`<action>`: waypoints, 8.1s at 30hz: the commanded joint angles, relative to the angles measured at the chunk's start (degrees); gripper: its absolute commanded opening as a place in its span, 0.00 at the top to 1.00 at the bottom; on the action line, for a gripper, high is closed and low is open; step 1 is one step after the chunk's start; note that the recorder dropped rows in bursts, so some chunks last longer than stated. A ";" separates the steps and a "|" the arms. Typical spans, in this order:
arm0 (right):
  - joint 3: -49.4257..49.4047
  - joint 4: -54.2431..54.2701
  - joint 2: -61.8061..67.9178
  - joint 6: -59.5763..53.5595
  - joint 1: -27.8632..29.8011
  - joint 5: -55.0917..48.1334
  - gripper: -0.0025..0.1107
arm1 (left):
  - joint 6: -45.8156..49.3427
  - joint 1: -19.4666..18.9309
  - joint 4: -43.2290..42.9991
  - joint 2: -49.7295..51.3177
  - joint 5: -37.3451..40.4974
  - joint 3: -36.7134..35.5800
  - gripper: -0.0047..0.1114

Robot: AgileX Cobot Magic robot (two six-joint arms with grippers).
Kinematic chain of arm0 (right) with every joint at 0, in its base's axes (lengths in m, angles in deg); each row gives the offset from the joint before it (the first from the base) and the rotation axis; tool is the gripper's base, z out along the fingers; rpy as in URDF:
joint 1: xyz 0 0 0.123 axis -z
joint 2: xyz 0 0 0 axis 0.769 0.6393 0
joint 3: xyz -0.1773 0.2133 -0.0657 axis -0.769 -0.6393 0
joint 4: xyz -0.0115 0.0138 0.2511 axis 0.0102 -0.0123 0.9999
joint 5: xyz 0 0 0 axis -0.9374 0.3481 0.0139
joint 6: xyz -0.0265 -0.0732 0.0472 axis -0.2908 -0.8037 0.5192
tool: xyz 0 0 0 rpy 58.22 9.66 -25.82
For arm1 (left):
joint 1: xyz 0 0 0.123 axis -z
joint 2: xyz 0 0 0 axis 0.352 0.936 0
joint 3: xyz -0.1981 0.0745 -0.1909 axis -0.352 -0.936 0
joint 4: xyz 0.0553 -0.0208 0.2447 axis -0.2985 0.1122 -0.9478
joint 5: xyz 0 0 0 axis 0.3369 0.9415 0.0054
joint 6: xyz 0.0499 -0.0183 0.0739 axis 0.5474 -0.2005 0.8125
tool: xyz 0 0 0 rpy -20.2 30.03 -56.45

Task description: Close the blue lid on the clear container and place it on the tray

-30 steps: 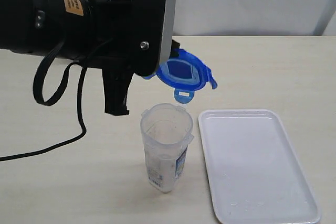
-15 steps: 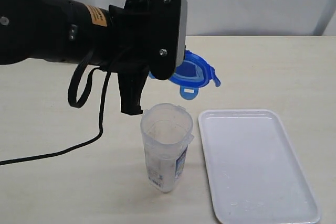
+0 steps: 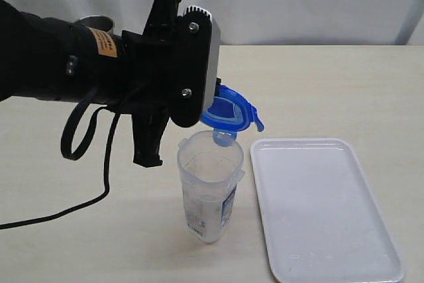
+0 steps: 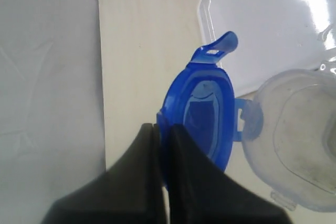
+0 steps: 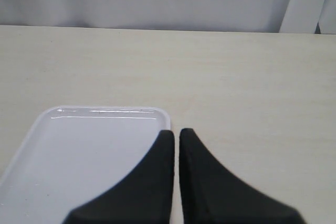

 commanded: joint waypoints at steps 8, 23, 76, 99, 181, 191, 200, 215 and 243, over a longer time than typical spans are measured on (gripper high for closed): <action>-0.20 0.02 -0.23 -0.15 -0.06 0.29 0.94 | -0.51 2.97 0.41 -1.24 -2.65 -3.64 0.96; -0.20 0.02 -0.23 -0.15 -0.06 0.29 0.94 | -0.39 3.42 -3.32 -1.85 -2.84 -3.96 0.96; -0.20 0.02 -0.23 -0.15 -0.06 0.29 0.94 | -0.61 5.95 -5.39 -5.75 6.34 -10.76 0.96; -0.20 0.02 -0.23 -0.15 -0.06 0.29 0.94 | -0.61 6.03 -3.76 -5.75 9.33 -10.76 0.96; -0.20 0.02 -0.23 -0.15 -0.06 0.29 0.94 | -53.20 2.05 -13.43 10.03 27.72 16.01 0.49; -0.20 0.02 -0.23 -0.15 -0.06 0.29 0.94 | -58.42 -2.74 -14.41 -1.70 31.01 13.74 0.29; -0.20 0.02 -0.23 -0.15 -0.06 0.29 0.94 | -57.02 -8.02 -6.74 -22.50 -2.03 -14.66 0.29; -0.20 0.02 -0.23 -0.15 -0.06 0.29 0.94 | -67.19 -7.90 -7.50 -22.91 -30.75 -40.72 0.29; -0.20 0.02 -0.23 -0.15 -0.06 0.29 0.94 | -86.31 -7.90 -37.20 3.79 -71.88 -51.74 0.29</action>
